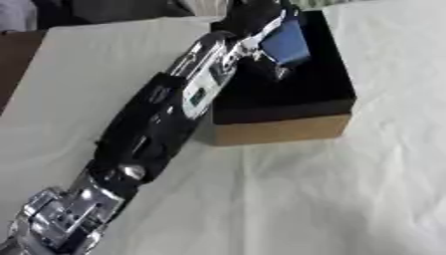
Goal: Pick up objects on the table and place them in the box.
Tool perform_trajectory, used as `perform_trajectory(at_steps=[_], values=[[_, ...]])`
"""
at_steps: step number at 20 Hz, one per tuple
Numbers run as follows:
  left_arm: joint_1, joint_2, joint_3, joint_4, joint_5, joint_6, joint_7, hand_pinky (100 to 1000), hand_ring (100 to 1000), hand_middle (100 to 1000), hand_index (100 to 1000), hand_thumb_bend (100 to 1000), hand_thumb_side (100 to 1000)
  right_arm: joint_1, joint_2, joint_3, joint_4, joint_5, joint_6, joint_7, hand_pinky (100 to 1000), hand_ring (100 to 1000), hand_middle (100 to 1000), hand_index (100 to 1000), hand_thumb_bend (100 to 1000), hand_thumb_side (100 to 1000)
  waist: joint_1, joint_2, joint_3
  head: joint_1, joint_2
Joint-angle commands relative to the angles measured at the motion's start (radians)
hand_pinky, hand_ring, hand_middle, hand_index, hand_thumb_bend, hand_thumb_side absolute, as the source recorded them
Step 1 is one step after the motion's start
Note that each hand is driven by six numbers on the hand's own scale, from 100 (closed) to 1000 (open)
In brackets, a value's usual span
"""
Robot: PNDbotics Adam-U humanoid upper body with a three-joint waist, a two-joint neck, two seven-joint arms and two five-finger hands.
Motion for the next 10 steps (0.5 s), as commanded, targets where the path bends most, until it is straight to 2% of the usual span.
perform_trajectory(at_steps=[1,2,5,8,10], values=[[-0.015,0.004,0.000,-0.028,-0.031,-0.021,-0.055,996,949,876,968,758,370,-0.007,-0.001,-0.001,-0.016,0.002,-0.001,-0.001,749,694,600,825,100,606,-0.009,-0.029,0.001,-0.004,0.007],[-0.014,0.005,0.002,-0.028,-0.048,-0.020,-0.063,1000,961,885,978,794,386,-0.007,0.000,-0.001,-0.016,0.002,-0.002,0.000,749,694,600,825,100,606,-0.009,-0.030,0.001,-0.005,0.008],[-0.012,0.005,0.013,-0.025,-0.093,0.004,-0.061,1000,985,913,996,812,380,-0.006,0.002,0.001,-0.016,0.001,-0.002,0.000,749,694,600,825,100,607,-0.009,-0.032,0.000,-0.007,0.010],[-0.010,0.004,0.018,-0.027,-0.099,0.029,-0.040,1000,988,916,998,799,376,-0.004,0.003,0.002,-0.016,0.001,-0.002,0.000,748,693,599,825,100,607,-0.008,-0.035,0.000,-0.007,0.010],[-0.010,0.004,0.018,-0.033,-0.087,0.036,-0.023,1000,978,904,992,758,373,-0.003,0.004,0.002,-0.016,0.001,-0.002,0.000,748,693,599,824,100,607,-0.008,-0.036,-0.001,-0.005,0.010]])
